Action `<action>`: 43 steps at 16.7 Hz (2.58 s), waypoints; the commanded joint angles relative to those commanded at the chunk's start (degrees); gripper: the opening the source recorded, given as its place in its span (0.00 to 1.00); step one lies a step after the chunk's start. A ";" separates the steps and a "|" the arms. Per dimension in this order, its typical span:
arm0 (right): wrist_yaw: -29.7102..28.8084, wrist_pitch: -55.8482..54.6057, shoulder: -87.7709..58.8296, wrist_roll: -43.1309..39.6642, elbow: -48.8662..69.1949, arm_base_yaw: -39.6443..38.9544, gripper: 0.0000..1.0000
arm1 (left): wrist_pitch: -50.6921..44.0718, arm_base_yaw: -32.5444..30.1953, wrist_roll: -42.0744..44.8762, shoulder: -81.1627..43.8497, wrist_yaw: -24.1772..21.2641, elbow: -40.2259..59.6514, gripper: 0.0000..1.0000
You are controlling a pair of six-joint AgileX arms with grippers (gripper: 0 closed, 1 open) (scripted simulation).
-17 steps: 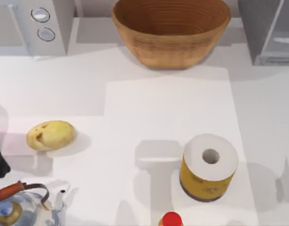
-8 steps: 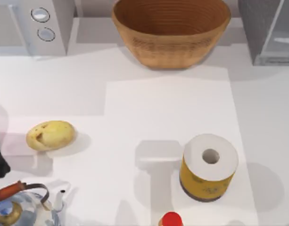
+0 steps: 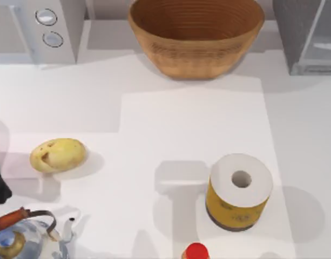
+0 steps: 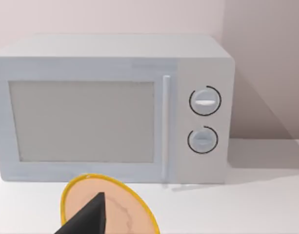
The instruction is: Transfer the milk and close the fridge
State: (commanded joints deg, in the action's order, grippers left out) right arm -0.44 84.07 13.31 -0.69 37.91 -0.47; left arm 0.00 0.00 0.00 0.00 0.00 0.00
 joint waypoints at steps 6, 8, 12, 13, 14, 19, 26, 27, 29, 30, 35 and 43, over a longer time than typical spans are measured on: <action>4.42 0.25 -7.88 -8.07 4.75 8.57 1.00 | 0.00 0.00 0.00 0.00 0.00 0.00 1.00; 7.85 0.41 -14.64 -14.84 8.24 15.54 1.00 | 0.00 0.00 0.00 0.00 0.00 0.00 1.00; 16.61 0.90 -32.72 -33.42 16.31 33.55 1.00 | 0.00 0.00 0.00 0.00 0.00 0.00 1.00; 19.11 1.02 -37.86 -38.91 18.32 38.62 1.00 | 0.00 0.00 0.00 0.00 0.00 0.00 1.00; 21.70 1.13 -43.17 -44.62 20.28 43.80 1.00 | 0.00 0.00 0.00 0.00 0.00 0.00 1.00; 35.10 0.77 -71.23 -73.36 29.06 69.10 1.00 | 0.00 0.00 0.00 0.00 0.00 0.00 1.00; 50.13 -0.65 -105.98 -104.47 36.62 95.58 1.00 | 0.00 0.00 0.00 0.00 0.00 0.00 1.00; 51.56 -0.78 -109.29 -107.38 37.08 98.10 1.00 | 0.00 0.00 0.00 0.00 0.00 0.00 1.00; 53.75 -0.97 -114.10 -111.79 37.59 101.95 1.00 | 0.00 0.00 0.00 0.00 0.00 0.00 1.00; 54.46 -1.04 -115.60 -113.23 37.71 103.21 1.00 | 0.00 0.00 0.00 0.00 0.00 0.00 1.00; 55.02 -1.10 -116.80 -114.39 37.80 104.23 1.00 | 0.00 0.00 0.00 0.00 0.00 0.00 1.00; 53.70 -12.74 -117.14 -101.45 38.14 97.12 1.00 | 0.00 0.00 0.00 0.00 0.00 0.00 1.00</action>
State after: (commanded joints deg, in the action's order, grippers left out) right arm 53.26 71.33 -103.83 -102.13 76.04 96.65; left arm 0.00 0.00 0.00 0.00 0.00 0.00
